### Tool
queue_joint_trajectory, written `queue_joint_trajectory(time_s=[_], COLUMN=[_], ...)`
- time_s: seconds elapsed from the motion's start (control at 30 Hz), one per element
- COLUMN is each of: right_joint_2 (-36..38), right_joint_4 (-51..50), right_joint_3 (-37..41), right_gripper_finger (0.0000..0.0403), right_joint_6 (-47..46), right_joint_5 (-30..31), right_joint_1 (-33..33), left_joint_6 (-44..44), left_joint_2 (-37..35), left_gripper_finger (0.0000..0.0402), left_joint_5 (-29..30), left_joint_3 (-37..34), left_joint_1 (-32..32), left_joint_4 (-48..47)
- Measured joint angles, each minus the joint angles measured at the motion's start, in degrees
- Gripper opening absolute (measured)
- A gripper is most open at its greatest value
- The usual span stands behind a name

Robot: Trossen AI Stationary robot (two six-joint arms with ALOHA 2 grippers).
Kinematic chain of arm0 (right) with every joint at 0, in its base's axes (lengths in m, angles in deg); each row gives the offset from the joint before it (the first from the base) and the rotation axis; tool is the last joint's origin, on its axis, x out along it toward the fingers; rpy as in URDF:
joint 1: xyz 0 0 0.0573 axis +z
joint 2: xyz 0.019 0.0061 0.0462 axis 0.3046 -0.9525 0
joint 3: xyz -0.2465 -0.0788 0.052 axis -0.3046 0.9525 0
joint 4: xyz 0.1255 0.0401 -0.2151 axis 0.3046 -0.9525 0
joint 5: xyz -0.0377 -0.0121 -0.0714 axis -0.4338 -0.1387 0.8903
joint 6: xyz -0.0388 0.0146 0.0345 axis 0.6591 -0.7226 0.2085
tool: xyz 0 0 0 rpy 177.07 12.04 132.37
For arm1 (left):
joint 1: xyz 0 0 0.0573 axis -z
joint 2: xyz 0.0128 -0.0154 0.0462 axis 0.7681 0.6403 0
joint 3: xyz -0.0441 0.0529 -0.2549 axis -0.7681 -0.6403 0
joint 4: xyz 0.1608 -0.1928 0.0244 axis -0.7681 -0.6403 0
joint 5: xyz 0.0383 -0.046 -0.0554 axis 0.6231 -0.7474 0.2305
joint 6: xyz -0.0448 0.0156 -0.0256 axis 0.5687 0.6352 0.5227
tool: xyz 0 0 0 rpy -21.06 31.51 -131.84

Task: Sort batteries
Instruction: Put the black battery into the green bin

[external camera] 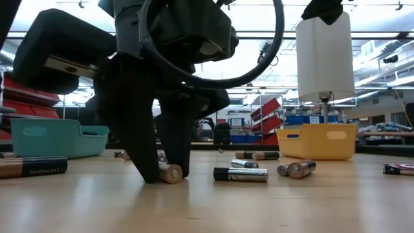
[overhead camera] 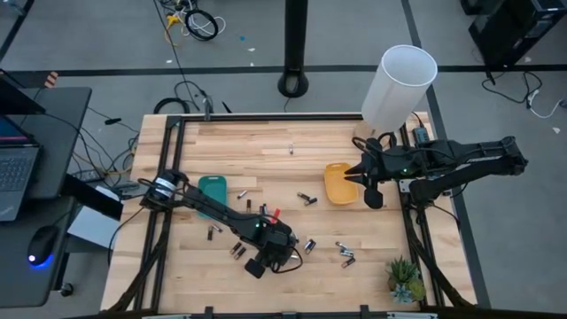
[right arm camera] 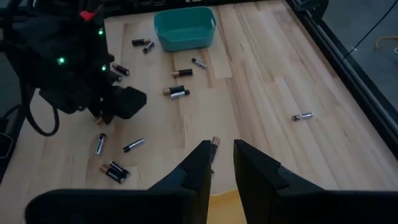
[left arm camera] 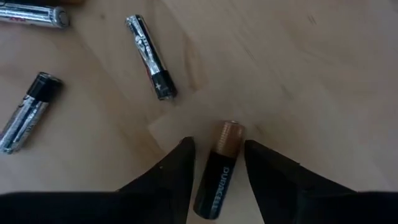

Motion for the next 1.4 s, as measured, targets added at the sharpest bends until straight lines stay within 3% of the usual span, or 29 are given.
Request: queue_joint_trajectory(time_s=[0.23, 0.7, 0.93, 1.4], right_joint_2=[0.02, 0.02, 0.02, -0.01], right_joint_4=[-0.04, -0.01, 1.1, 5.89], right_joint_3=[0.0, 0.0, 0.0, -0.01], right_gripper_finger=[0.0077, 0.0077, 0.0077, 0.0077], right_joint_6=[0.13, 0.16, 1.53, 4.14], right_joint_5=[-0.02, -0.02, -0.02, 2.63], right_joint_1=[-0.02, -0.02, -0.02, -0.07], left_joint_6=[0.26, 5.9, 8.05, 15.5], left_joint_2=[1.04, -2.04, -5.6, -20.82], left_gripper_finger=[0.0049, 0.0049, 0.0049, 0.0062], left_joint_5=[-0.57, 2.22, 6.54, 15.06], left_joint_3=[0.02, -0.45, -0.72, -0.46], left_joint_1=[0.08, -1.62, -5.74, -18.8], left_joint_4=[-1.41, -8.61, -20.59, -47.1])
